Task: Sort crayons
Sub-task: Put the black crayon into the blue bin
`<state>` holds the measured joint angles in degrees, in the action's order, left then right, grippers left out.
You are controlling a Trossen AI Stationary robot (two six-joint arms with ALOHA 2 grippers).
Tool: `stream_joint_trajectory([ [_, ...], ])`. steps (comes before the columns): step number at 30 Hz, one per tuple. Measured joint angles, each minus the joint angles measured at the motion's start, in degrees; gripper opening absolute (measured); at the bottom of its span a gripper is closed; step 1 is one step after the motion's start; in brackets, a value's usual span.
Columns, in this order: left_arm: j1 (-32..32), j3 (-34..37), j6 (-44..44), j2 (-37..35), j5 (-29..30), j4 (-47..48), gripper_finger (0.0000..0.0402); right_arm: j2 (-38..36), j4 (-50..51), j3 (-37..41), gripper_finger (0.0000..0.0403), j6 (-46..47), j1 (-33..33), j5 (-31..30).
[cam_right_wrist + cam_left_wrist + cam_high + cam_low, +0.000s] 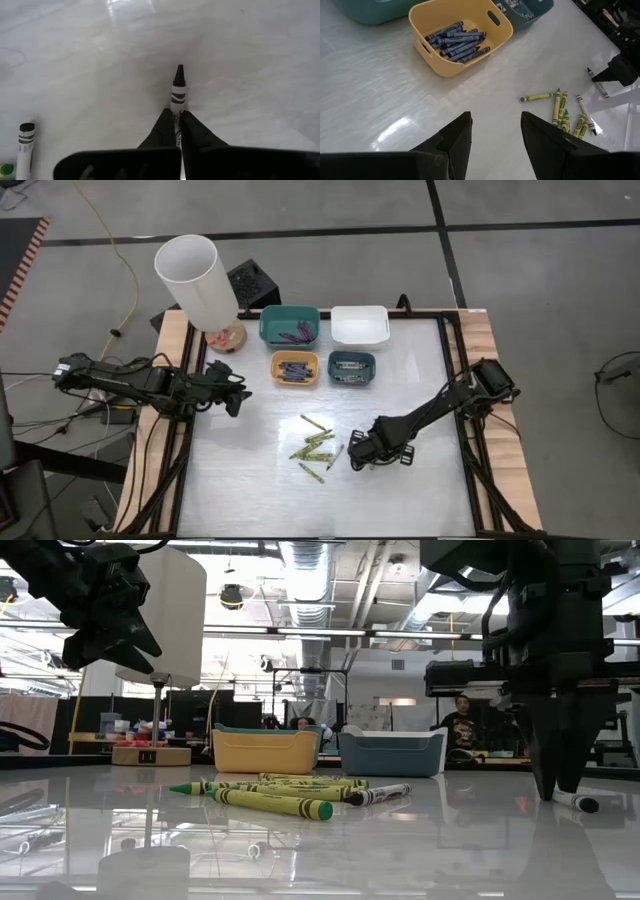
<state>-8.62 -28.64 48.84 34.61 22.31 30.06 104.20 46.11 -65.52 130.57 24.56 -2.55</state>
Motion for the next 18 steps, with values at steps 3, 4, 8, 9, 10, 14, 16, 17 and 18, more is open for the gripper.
stream_joint_trajectory([
  [3,-0.01,0.00,0.26,0.00,0.00,0.00,0.0160,0.10,0.68,-1.07,0.0003,-2.28,-0.15,-1.23],
  [4,-0.01,0.00,0.51,0.00,0.01,0.00,0.0160,0.21,1.00,-1.55,0.0003,-3.41,-0.19,-1.86],
  [8,-0.01,0.00,1.16,0.00,0.04,0.00,0.0160,0.26,-0.27,-4.20,0.0002,-10.57,-1.50,-5.45],
  [9,-0.02,0.00,1.16,0.00,0.06,0.00,0.0160,0.24,-0.34,-5.00,0.0002,-12.82,-2.19,-5.97],
  [10,-0.02,0.00,1.16,0.00,0.11,0.00,0.0160,0.20,0.04,-5.88,0.0002,-15.37,-2.90,-6.36],
  [14,-0.02,0.00,1.38,0.00,1.03,0.00,0.0160,0.20,-0.15,-10.16,0.0002,-28.50,-6.92,-6.79],
  [16,-0.02,0.00,1.42,0.02,1.55,0.00,0.0160,0.11,-0.08,-12.50,0.0001,-35.68,-9.85,-7.10],
  [17,-0.02,0.00,1.44,0.00,1.77,0.00,0.0160,0.11,0.24,-13.86,0.0001,-39.82,-11.48,-7.72],
  [18,-0.01,0.00,1.46,0.00,1.94,0.00,0.0160,0.11,0.37,-15.19,0.0001,-44.73,-13.09,-8.23],
])
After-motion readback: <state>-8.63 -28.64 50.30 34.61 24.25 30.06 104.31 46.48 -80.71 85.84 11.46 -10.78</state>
